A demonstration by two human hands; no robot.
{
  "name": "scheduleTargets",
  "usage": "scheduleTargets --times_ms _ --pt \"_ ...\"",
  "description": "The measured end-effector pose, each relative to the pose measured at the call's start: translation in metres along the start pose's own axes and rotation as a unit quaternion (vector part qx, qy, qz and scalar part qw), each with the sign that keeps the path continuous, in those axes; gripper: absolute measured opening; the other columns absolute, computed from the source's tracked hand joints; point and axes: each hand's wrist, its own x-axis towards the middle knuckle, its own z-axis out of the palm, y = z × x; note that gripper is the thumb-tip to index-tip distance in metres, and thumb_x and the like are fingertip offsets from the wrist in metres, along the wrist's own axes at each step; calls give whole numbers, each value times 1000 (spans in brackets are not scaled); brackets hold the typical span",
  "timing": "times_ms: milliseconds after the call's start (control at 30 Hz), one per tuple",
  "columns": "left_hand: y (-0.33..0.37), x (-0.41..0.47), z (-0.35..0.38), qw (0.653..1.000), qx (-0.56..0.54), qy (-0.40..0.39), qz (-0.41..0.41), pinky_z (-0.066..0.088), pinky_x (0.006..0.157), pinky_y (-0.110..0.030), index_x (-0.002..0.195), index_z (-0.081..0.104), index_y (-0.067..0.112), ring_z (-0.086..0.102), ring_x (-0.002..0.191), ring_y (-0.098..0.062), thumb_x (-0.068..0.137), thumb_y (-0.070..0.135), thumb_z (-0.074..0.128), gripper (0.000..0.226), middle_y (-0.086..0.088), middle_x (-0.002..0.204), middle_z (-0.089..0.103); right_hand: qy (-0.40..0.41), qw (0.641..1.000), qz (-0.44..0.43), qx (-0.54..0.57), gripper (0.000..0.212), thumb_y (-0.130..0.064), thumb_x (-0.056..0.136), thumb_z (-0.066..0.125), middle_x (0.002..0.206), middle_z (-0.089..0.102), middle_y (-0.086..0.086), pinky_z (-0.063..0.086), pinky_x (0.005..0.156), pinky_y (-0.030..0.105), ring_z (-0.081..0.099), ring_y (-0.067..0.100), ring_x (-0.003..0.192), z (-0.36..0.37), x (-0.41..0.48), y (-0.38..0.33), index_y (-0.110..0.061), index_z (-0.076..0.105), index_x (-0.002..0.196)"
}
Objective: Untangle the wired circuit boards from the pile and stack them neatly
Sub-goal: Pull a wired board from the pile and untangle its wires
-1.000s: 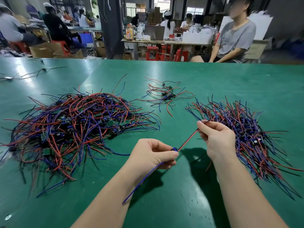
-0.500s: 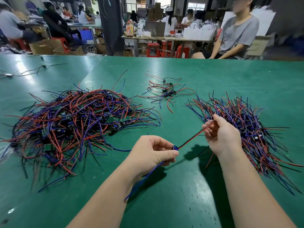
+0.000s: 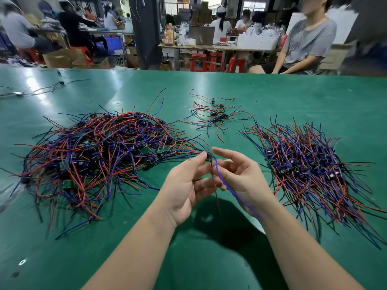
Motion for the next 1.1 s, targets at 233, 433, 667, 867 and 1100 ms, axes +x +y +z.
scheduleTargets --times_ms 233,433,667,867,1100 --pt "-14 2 4 983 138 89 79 42 51 -20 79 55 25 52 51 -2 84 35 66 15 13 74 68 58 996 -25 65 28 -19 55 77 69 67 -1 44 56 14 53 6 56 7 -3 0 -23 79 83" --pt "-9 1 2 997 31 72 16 41 46 -16 92 56 29 50 50 -1 60 52 69 42 13 71 58 16 988 48 145 33 10 76 58 84 73 7 52 59 16 68 12 67 0 -1 -2 -15 77 89" --pt "-18 4 1 995 33 90 -14 39 53 -22 79 57 28 47 59 -5 70 46 71 25 15 65 55 106 993 -21 44 24 -11 57 75 73 73 0 48 60 14 64 8 64 4 1 -1 -18 75 81" --pt "-27 5 5 979 141 89 113 44 48 -17 77 61 26 52 63 -3 81 26 71 11 20 68 62 133 973 50 181 9 -12 66 65 67 71 2 49 55 15 66 9 60 7 4 -3 -13 74 67" --pt "-20 2 9 988 92 29 119 49 45 -20 91 62 16 61 54 -10 96 21 50 15 -2 69 70 82 970 80 215 16 -15 70 61 66 67 1 48 53 19 58 8 52 -3 5 -9 -16 76 66"
